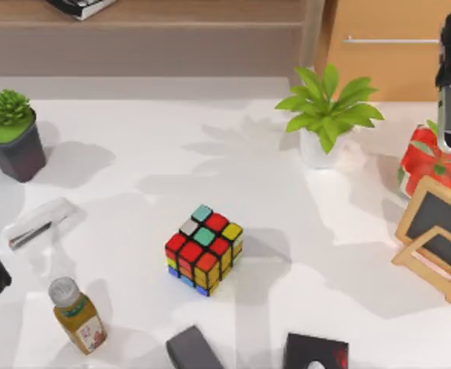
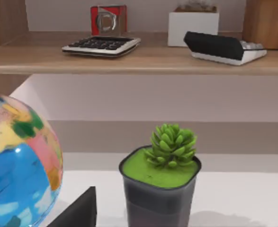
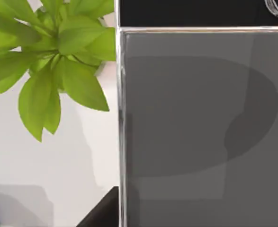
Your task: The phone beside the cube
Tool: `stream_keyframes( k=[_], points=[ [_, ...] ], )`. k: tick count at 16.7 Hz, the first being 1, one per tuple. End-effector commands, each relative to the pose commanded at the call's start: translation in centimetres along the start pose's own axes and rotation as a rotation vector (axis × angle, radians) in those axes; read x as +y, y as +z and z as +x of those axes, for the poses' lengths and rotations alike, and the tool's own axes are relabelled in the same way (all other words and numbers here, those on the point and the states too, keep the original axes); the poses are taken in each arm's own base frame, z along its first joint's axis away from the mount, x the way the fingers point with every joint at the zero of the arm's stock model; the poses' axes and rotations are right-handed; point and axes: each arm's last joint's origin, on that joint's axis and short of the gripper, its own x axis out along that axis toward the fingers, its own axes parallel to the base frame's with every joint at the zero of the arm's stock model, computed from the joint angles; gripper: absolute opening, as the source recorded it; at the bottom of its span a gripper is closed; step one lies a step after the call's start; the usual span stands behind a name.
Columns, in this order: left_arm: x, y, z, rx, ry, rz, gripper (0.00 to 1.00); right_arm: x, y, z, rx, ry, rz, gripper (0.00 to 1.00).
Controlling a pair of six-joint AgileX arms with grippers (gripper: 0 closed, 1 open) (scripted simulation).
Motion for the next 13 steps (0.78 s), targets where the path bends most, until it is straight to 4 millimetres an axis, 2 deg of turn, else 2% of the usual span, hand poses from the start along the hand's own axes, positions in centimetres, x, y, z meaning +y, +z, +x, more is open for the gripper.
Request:
stream_keyframes(
  k=[4,7,10,13],
  points=[
    [0.0,0.0,0.0,0.0,0.0,0.0,1.0,6.4,-1.7,1.7,0.094,0.037,0.008,0.0],
    [0.0,0.0,0.0,0.0,0.0,0.0,1.0,10.2,-3.8,4.0,0.191,0.008,-0.006,0.0],
    [0.0,0.0,0.0,0.0,0.0,0.0,1.0,12.8,-6.2,6.7,0.285,-0.061,-0.032,0.0],
    [0.0,0.0,0.0,0.0,0.0,0.0,1.0,14.0,-8.1,9.5,0.353,-0.147,-0.058,0.0]
  ],
)
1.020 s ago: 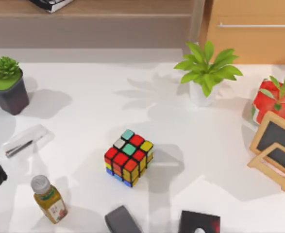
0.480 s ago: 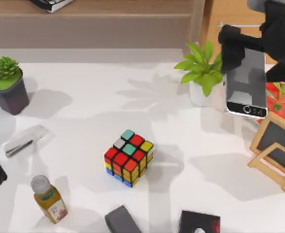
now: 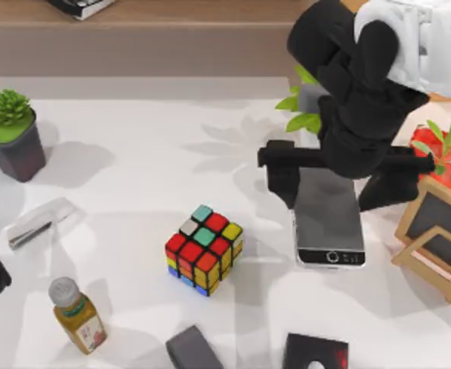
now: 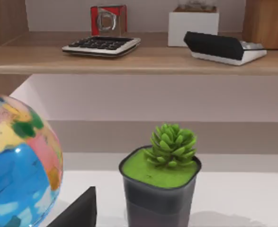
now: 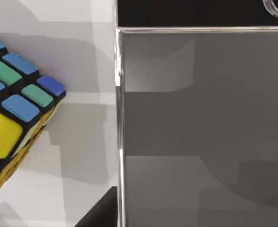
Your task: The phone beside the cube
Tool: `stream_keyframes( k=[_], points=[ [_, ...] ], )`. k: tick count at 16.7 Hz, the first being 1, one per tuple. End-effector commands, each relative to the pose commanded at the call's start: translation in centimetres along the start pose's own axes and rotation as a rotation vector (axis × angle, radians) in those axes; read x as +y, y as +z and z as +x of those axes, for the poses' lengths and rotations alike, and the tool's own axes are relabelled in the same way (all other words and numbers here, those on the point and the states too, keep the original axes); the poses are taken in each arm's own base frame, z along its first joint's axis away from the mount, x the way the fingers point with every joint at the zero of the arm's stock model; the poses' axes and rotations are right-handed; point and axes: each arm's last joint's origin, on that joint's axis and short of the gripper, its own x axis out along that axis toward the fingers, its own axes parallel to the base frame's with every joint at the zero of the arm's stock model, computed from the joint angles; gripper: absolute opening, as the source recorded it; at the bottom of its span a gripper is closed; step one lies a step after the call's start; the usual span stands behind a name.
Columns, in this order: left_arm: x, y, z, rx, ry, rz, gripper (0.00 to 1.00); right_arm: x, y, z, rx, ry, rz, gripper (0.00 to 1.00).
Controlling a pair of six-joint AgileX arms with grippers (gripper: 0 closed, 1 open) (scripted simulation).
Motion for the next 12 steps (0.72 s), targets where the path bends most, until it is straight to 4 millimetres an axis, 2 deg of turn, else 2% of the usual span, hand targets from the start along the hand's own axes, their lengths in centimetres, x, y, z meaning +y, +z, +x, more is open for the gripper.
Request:
stream_keyframes(
  k=[4,12],
  points=[
    [0.0,0.0,0.0,0.0,0.0,0.0,1.0,0.3,0.0,2.7,0.043,-0.083,0.004,0.0],
    [0.0,0.0,0.0,0.0,0.0,0.0,1.0,0.3,0.1,2.8,0.041,-0.083,0.01,0.0]
  ],
)
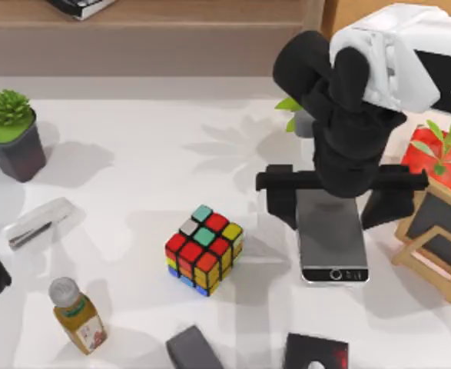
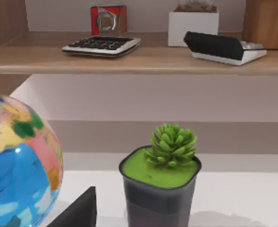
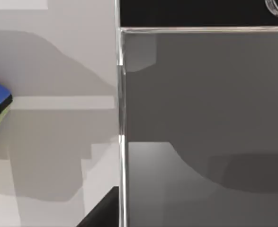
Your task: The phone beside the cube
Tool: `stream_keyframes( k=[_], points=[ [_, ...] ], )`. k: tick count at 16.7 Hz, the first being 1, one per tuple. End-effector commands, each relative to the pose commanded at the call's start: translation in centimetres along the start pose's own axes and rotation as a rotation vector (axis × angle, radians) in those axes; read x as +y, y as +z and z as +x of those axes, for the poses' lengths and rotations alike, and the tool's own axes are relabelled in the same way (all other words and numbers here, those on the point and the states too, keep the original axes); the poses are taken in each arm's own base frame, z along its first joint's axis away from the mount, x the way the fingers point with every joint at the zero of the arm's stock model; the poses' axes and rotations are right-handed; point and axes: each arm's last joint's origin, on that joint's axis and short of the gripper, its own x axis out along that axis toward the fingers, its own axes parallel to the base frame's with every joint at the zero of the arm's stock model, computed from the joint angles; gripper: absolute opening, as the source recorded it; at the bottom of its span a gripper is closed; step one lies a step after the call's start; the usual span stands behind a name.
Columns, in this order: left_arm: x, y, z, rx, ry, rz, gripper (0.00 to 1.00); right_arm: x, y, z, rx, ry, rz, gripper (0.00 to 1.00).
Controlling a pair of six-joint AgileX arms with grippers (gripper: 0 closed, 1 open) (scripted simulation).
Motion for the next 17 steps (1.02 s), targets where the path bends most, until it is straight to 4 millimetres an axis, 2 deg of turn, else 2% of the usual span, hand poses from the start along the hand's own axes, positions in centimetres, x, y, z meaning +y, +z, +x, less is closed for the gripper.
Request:
stream_keyframes(
  k=[8,17],
  points=[
    [0.0,0.0,0.0,0.0,0.0,0.0,1.0,0.9,-0.2,0.2,-0.009,0.053,-0.003,0.0],
    [0.0,0.0,0.0,0.0,0.0,0.0,1.0,1.1,-0.3,2.6,0.028,0.091,-0.004,0.0]
  ],
)
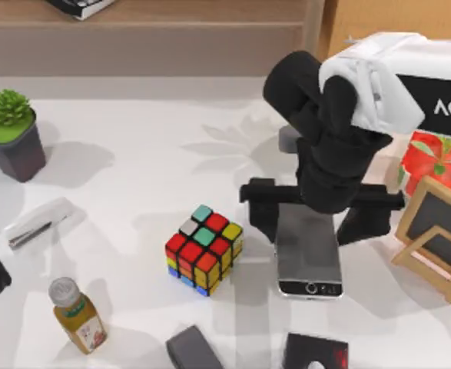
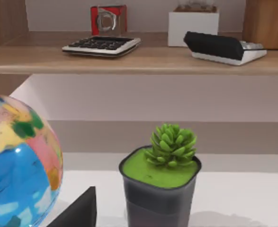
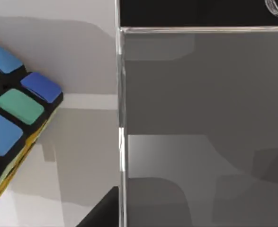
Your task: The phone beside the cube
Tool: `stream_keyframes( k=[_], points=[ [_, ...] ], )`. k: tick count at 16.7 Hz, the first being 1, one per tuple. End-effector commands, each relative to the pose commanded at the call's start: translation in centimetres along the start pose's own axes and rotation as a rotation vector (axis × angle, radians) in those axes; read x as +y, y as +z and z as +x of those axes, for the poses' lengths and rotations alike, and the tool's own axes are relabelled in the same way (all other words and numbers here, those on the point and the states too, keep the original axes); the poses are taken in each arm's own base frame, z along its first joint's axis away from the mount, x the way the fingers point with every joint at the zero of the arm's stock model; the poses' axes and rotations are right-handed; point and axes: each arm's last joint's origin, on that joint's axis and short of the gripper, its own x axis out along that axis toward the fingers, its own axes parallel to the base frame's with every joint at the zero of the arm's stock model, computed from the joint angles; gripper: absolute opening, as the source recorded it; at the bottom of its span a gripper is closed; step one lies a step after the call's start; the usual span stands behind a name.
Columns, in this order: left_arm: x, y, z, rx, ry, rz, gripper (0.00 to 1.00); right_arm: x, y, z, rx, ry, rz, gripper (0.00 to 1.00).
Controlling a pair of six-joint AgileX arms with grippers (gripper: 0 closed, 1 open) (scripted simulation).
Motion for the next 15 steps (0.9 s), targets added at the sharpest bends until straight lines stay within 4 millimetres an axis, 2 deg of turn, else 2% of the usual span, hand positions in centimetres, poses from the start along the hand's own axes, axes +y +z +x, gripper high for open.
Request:
stream_keyframes(
  k=[5,9,13,15],
  points=[
    [0.0,0.0,0.0,0.0,0.0,0.0,1.0,-0.6,0.2,1.2,-0.035,-0.041,-0.003,0.0],
    [0.0,0.0,0.0,0.0,0.0,0.0,1.0,-1.3,0.3,2.9,-0.023,-0.097,0.0,0.0],
    [0.0,0.0,0.0,0.0,0.0,0.0,1.0,-1.3,0.3,2.9,-0.023,-0.097,0.0,0.0],
    [0.0,0.0,0.0,0.0,0.0,0.0,1.0,-1.3,0.3,2.9,-0.023,-0.097,0.0,0.15]
  ],
)
